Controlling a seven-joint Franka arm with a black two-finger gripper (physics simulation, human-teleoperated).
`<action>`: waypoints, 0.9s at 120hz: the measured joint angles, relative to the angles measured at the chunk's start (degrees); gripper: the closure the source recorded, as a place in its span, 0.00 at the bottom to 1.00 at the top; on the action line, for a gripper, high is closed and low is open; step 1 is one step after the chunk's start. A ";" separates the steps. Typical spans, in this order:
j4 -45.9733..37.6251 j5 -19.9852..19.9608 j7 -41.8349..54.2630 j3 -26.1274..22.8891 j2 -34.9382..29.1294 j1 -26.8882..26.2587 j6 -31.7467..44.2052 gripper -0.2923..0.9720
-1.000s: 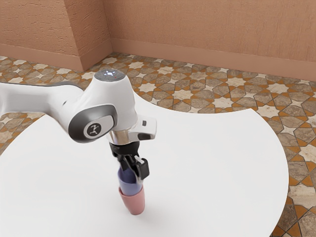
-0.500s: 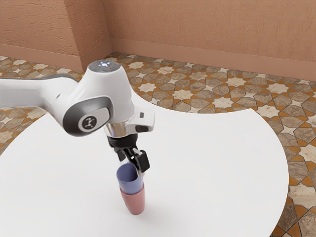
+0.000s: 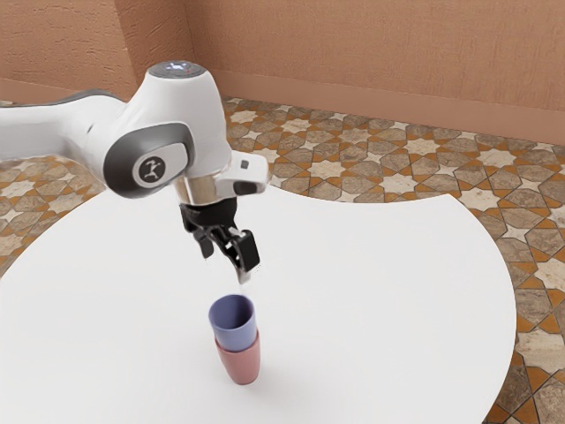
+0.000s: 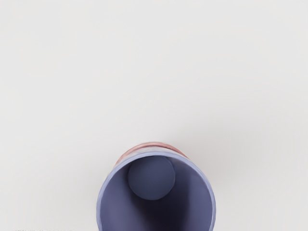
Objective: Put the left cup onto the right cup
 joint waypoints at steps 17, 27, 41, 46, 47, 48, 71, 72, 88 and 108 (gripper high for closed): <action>4.62 0.00 0.12 2.47 1.71 0.07 -2.93 0.23; 7.28 0.00 0.19 3.74 2.90 0.11 -4.66 0.23; 9.78 0.00 0.27 5.20 3.94 0.32 -6.27 0.23; 10.83 0.00 0.29 5.68 4.55 0.25 -6.69 0.23; 11.13 0.00 0.30 5.79 4.75 0.23 -6.80 0.23; 11.38 0.00 0.30 5.88 4.92 0.24 -6.90 0.23; 19.00 0.00 0.41 7.61 10.09 -0.10 -10.29 0.23; 19.23 0.00 0.42 7.69 10.28 -0.08 -10.42 0.23; 22.58 0.00 0.60 9.34 12.77 -0.20 -11.86 0.23; 27.38 0.03 1.02 11.26 15.93 -0.05 -13.17 0.23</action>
